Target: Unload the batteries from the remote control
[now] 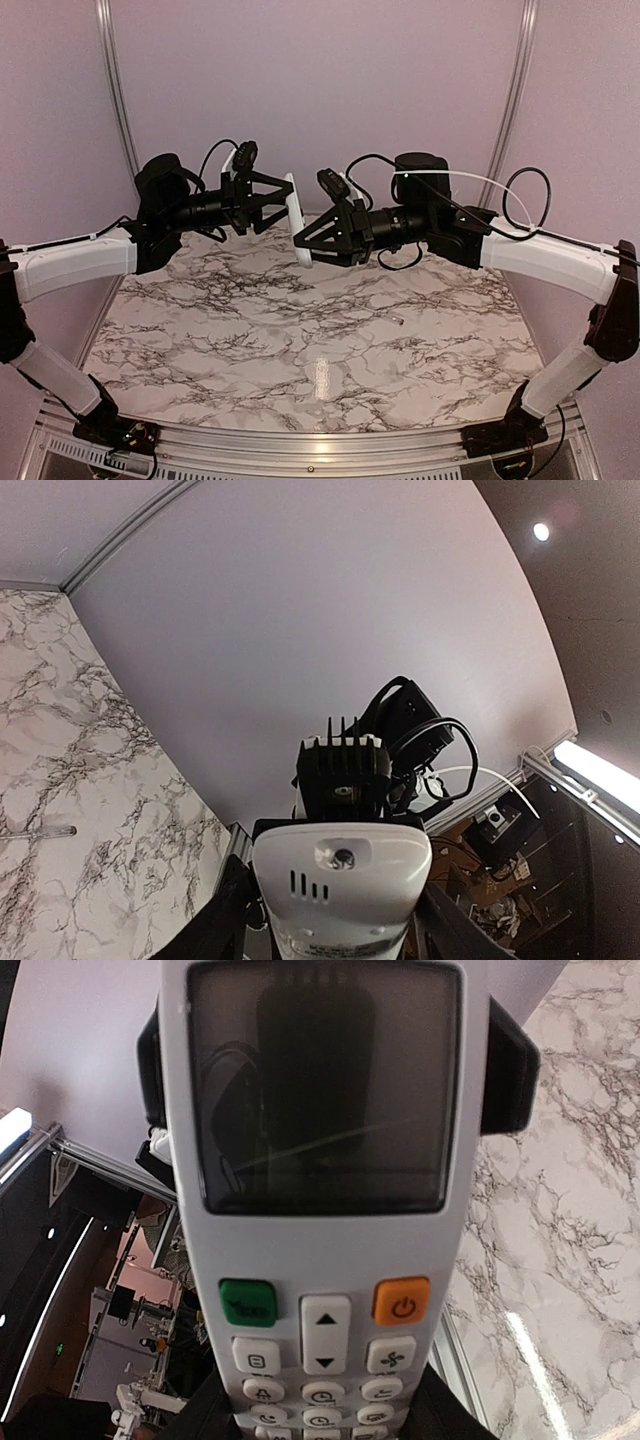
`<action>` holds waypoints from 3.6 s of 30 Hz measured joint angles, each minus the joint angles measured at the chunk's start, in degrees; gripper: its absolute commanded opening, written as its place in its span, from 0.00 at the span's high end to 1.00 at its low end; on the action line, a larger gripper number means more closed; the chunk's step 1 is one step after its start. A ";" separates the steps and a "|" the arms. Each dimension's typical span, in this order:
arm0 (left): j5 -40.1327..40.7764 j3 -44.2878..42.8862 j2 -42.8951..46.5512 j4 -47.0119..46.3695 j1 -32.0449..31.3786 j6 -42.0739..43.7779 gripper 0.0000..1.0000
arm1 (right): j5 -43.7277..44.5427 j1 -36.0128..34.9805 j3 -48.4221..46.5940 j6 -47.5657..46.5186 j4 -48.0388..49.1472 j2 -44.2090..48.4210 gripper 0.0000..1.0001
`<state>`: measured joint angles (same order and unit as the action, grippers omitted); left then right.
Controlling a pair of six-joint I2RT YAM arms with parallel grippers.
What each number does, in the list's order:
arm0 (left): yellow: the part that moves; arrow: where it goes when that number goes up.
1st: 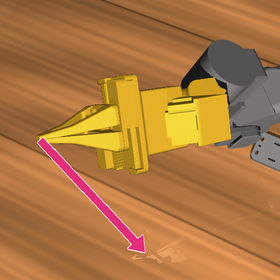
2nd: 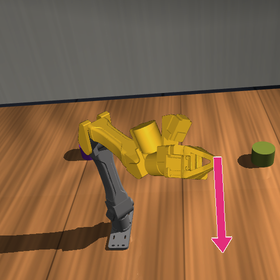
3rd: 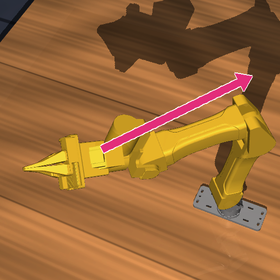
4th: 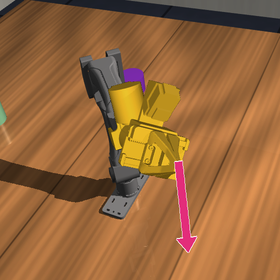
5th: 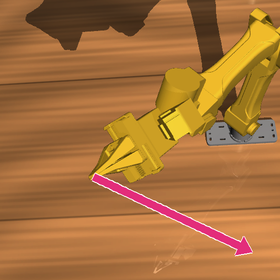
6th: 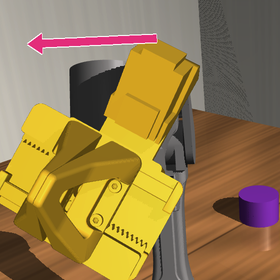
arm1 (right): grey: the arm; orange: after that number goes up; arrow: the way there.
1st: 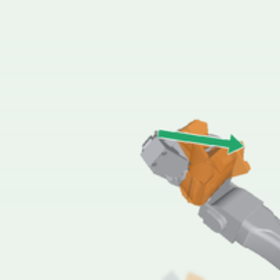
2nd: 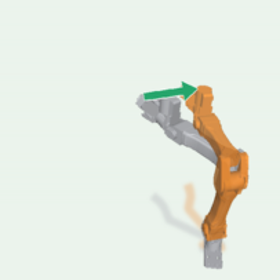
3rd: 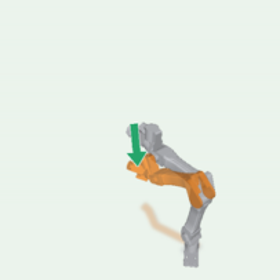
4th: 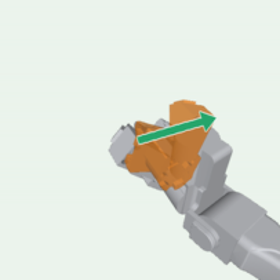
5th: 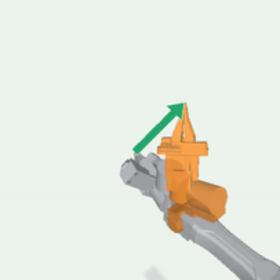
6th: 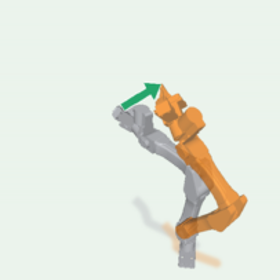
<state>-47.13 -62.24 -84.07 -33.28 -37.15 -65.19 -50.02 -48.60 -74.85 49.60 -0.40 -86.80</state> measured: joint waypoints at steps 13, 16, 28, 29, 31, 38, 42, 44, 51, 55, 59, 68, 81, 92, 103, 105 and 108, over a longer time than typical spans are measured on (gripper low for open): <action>-0.17 -0.46 -1.38 -4.17 -1.07 -2.75 0.63 | -1.90 0.00 -0.57 -0.22 0.28 -0.74 0.89; -0.09 -0.52 -1.40 -4.37 -1.07 -2.73 0.69 | -2.01 0.00 -1.05 -0.31 -0.13 -0.85 0.89; 0.96 -0.55 -0.70 -2.27 -1.29 -0.20 0.76 | -0.66 0.00 -3.61 -4.57 -6.05 -1.22 0.41; 1.36 -0.55 -0.24 -1.68 -1.36 0.09 0.76 | -0.35 -0.04 -4.22 -5.57 -7.10 -1.27 0.35; 2.10 -0.52 0.72 0.55 -1.62 1.01 0.76 | 1.11 -0.11 -5.25 -6.78 -8.52 -1.29 0.24; 6.67 -0.48 3.32 10.08 -1.97 4.94 0.76 | 3.76 -0.11 -5.81 -9.60 -10.99 -1.27 0.10; 11.21 -0.79 4.07 17.53 -1.97 7.21 0.76 | 5.86 -0.11 -6.03 -11.34 -13.09 -1.25 0.09; 14.10 -1.42 4.09 22.29 -1.97 8.13 0.76 | 7.74 -0.13 -6.58 -12.59 -15.21 -1.25 0.10; 23.06 -4.33 4.09 34.51 -1.97 8.11 0.77 | 17.90 -0.72 -9.40 -17.51 -20.81 -1.05 0.11; 27.21 -6.32 4.09 39.21 -1.97 6.10 0.77 | 24.68 -3.23 -12.02 -20.46 -24.06 -1.05 0.11; 30.32 -7.48 4.09 42.01 -1.97 3.61 0.77 | 29.83 -4.28 -12.07 -21.16 -24.02 -0.61 0.12; 37.22 -9.44 4.07 49.57 -1.97 -4.55 0.78 | 36.46 -4.26 -11.32 -21.14 -23.47 0.79 0.16; 44.78 -11.21 4.44 56.48 -1.97 -20.72 0.80 | 38.47 -4.28 -9.46 -21.22 -21.16 0.79 0.29; 45.09 -11.21 5.14 57.75 -1.97 -30.95 0.81 | 37.31 -5.35 -9.42 -23.82 -15.10 -0.24 0.35; 44.74 -10.62 7.41 57.86 -1.97 -34.91 0.81 | 37.09 -5.95 -9.88 -25.70 -13.51 -6.10 0.49; 44.68 -10.01 8.04 57.79 -1.97 -35.28 0.81 | 37.07 -6.19 -9.88 -25.99 -13.27 -6.56 0.54; 44.68 -9.33 8.72 57.64 -1.97 -36.04 0.81 | 37.05 -6.36 -10.05 -26.29 -12.81 -6.64 0.59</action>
<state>-2.46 -71.57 -75.35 24.36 -39.11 -101.23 -12.97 -54.96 -84.90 23.31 -13.21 -93.45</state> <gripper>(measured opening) 0.483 0.453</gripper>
